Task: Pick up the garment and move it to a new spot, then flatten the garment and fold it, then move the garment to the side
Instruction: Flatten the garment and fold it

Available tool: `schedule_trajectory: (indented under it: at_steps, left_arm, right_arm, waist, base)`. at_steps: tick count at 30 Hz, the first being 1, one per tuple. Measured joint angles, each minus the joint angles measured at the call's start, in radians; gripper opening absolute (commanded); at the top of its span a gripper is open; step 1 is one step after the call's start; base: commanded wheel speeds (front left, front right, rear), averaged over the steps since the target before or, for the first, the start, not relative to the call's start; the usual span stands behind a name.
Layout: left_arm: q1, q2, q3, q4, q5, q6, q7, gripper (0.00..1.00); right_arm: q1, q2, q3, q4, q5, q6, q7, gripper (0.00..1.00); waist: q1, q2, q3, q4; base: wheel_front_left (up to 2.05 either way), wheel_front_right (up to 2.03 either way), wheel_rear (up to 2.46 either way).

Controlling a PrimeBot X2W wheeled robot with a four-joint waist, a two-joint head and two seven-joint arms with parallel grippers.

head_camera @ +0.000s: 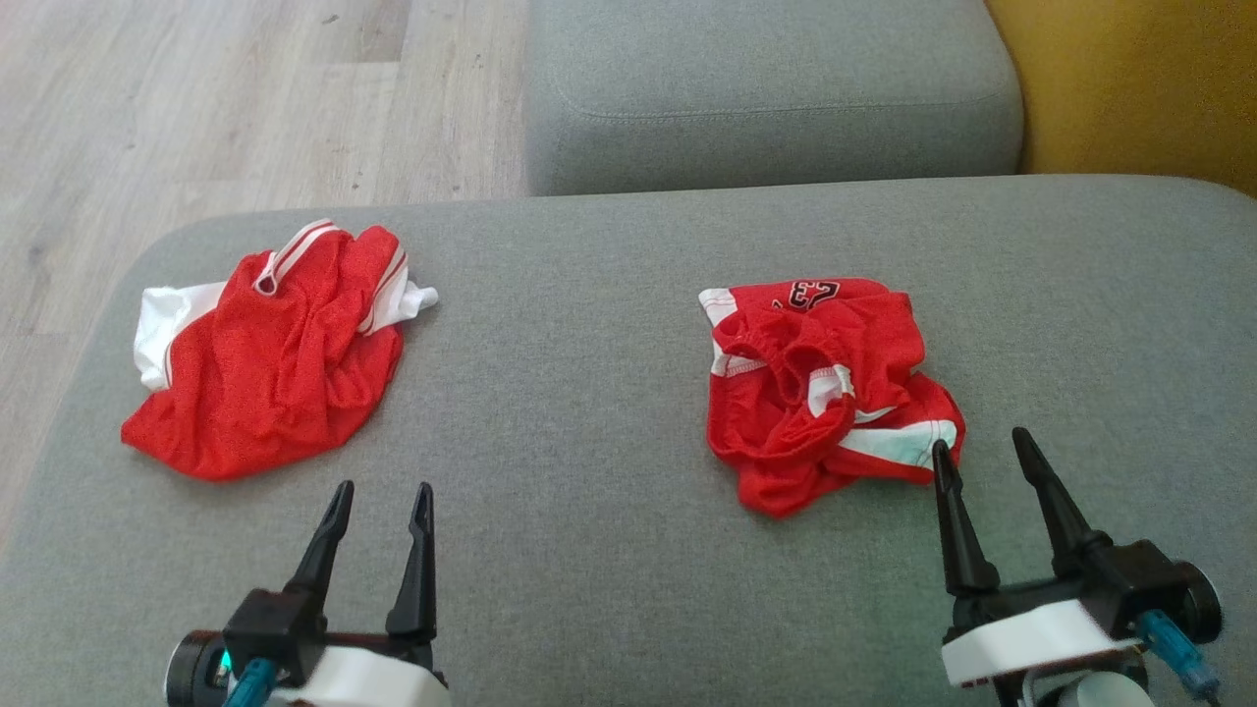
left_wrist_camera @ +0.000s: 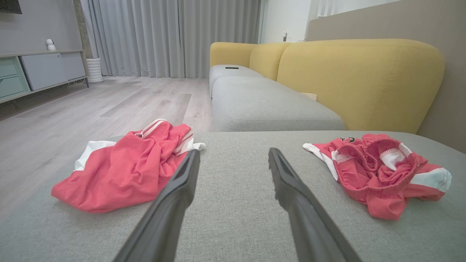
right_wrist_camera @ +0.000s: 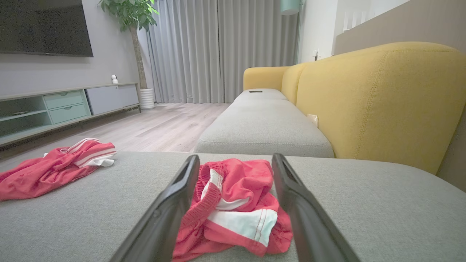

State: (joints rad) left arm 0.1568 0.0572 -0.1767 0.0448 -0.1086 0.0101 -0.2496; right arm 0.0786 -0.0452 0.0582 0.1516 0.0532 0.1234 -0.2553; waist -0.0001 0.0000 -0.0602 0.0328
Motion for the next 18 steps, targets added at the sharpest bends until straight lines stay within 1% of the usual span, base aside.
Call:
schedule_trajectory:
  at_steps: [11, 18]
  left_arm:
    - [0.000, 0.000, -0.004, 0.003, -0.017, 0.005, 0.000, 1.00]
    - [0.000, 0.000, -0.010, 0.014, -0.056, 0.007, 0.000, 1.00]
  right_arm:
    - [-0.001, 0.000, 0.005, -0.007, 0.000, 0.000, 0.000, 1.00]
    - [-0.002, 0.000, 0.003, -0.023, 0.000, 0.000, 0.000, 1.00]
  waist:
    - [0.0000, 0.0000, 0.010, -0.006]
    - [0.0000, 0.0000, 0.022, -0.018]
  base:
    - [0.00, 0.00, 0.00]
    - [0.00, 0.00, 0.00]
